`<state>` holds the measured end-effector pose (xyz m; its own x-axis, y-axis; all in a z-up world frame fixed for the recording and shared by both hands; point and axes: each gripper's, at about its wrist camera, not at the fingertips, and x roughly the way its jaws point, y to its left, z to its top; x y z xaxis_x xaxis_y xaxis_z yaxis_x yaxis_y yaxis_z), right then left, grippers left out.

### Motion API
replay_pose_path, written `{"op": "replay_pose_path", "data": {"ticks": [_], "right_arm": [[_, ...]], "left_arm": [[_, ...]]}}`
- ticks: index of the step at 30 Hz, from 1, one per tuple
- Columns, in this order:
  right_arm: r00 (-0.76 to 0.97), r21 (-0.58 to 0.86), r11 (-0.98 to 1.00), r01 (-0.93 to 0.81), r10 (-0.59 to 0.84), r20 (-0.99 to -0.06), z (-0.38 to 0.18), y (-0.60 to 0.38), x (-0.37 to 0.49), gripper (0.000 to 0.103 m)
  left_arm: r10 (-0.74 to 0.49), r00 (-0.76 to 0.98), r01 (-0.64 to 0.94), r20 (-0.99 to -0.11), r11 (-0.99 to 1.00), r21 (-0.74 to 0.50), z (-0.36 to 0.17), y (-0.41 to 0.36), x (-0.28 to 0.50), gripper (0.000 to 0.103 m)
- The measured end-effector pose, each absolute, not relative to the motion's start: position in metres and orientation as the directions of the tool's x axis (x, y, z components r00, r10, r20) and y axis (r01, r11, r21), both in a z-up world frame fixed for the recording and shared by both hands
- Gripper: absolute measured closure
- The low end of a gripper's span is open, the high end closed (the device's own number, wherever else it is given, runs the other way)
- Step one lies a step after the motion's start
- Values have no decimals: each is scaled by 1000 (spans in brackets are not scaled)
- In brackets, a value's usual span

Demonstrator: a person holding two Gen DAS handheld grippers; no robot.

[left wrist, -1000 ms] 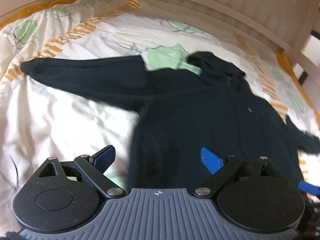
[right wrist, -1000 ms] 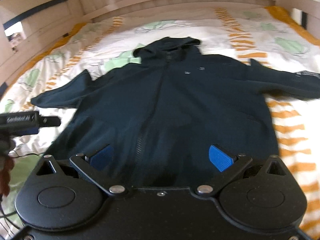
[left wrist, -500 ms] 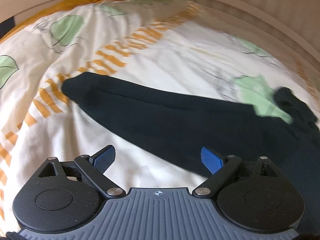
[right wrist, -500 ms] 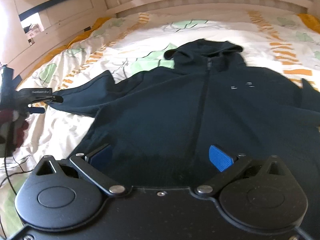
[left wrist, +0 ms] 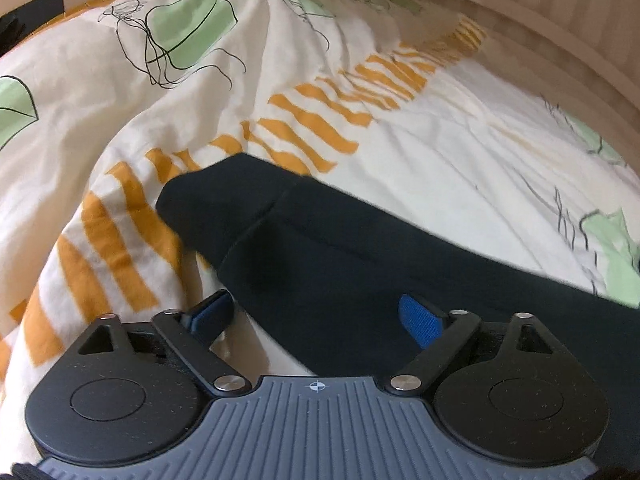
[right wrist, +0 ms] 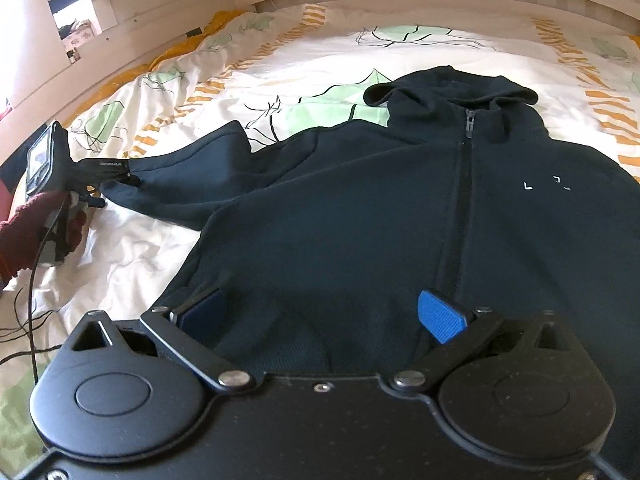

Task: Fold large clothes
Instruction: 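Move the left tool to the sleeve cuff and close on it, then lift the held sleeve and fold it across the hoodie front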

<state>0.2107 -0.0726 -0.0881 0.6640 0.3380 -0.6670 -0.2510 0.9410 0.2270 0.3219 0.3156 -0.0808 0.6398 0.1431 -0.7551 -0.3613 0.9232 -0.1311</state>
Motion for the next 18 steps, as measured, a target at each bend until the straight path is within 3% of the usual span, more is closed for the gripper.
{"op": "replay_pose_path", "data": {"ticks": [1,2,3,4,18], "right_arm": [[665,223,942,-252,336,-667,-88,-71,213,1],[666,219,942,-254,334,-667,-88,-68,215,1],[666,215,942,-256,333,-668,-89,-66,217,1],[666,212,942,-258,333,-667,-89,-64,220,1],[741,122,951,-284,298,-602,-89,-15,288,1]], "left_arm": [[144,647,-366,-749,920,-139,-80,317,324,46],[150,663,-372,-734,916,-150,-79,319,325,62],[158,678,-383,-718,910,-161,-76,321,324,84],[155,691,-383,-706,907,-176,-73,322,324,91],[155,863,-306,-480,917,-254,19,305,258,94]]}}
